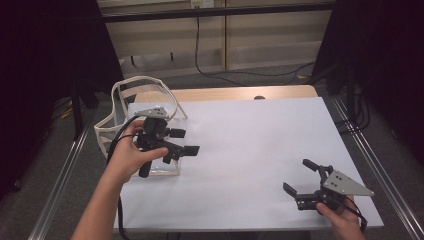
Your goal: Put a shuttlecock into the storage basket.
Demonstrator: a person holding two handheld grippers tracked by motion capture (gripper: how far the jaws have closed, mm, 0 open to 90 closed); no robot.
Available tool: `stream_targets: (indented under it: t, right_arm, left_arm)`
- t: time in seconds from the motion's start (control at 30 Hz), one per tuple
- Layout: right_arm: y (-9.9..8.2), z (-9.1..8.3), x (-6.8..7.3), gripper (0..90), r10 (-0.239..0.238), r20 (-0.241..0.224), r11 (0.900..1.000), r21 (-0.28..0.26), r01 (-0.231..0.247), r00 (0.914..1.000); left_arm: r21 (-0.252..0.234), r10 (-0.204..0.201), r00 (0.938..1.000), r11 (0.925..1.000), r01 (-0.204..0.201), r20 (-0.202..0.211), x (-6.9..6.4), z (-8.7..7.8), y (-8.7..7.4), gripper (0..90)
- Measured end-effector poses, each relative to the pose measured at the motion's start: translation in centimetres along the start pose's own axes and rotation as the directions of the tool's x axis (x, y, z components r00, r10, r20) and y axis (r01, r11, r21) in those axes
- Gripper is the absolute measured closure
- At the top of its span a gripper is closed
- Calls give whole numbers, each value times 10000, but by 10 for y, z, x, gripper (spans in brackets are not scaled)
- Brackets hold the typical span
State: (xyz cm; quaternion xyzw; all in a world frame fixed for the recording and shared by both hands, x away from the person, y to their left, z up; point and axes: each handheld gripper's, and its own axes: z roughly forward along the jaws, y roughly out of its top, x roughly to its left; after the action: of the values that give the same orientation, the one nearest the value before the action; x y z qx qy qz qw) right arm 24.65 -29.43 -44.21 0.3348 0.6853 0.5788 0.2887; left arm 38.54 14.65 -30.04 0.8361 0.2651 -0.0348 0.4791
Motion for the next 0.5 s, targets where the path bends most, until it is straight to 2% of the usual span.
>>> stream_targets:
  t: [0.17, 0.33, 0.43, 0.5]
  right_arm:
    - [0, 0, 0, 10, -67, 16, 10000, 3, 67, 10000]
    - [0, -1, 0, 10, -41, 7, 10000, -5, 41, 10000]
    - [0, 0, 0, 10, 6, 4, 10000, -9, -6, 10000]
    - [0, 1, 0, 10, -52, -17, 10000, 21, 52, 10000]
  left_arm:
    - [-162, 129, 9999, 9998, -129, 12, 0, 3, -7, 89]
    - [-57, 437, 9990, 9990, -436, 47, 1, 6, -16, 77]
    - [-22, 542, 9985, 9985, -542, -101, 1, 6, -20, 72]
    - [-92, 530, 9986, 9986, -530, -2, 0, 7, -23, 65]
